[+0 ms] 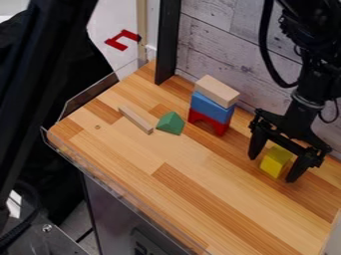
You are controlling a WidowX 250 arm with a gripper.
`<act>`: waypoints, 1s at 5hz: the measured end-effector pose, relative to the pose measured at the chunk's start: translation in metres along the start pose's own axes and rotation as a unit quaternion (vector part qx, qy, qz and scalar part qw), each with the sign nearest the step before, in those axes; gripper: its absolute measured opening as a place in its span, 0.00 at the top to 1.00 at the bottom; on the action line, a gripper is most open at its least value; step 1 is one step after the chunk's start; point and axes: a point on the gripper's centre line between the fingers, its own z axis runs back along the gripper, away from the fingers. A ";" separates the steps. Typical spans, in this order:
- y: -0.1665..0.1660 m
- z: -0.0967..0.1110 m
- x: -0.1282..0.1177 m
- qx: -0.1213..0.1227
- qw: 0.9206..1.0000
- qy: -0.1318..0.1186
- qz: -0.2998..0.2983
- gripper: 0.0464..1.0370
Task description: Put the yellow block on top of the red arck
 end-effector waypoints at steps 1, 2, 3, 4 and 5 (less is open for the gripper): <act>0.002 -0.003 0.004 -0.024 1.000 -0.004 0.014 0.07; 0.003 -0.004 0.005 -0.027 0.999 -0.007 0.016 0.35; 0.003 -0.006 0.004 -0.027 0.999 -0.009 0.016 0.49; 0.007 0.003 -0.001 -0.024 0.999 -0.023 0.018 0.49; 0.016 0.052 -0.005 -0.022 0.997 -0.068 0.031 0.49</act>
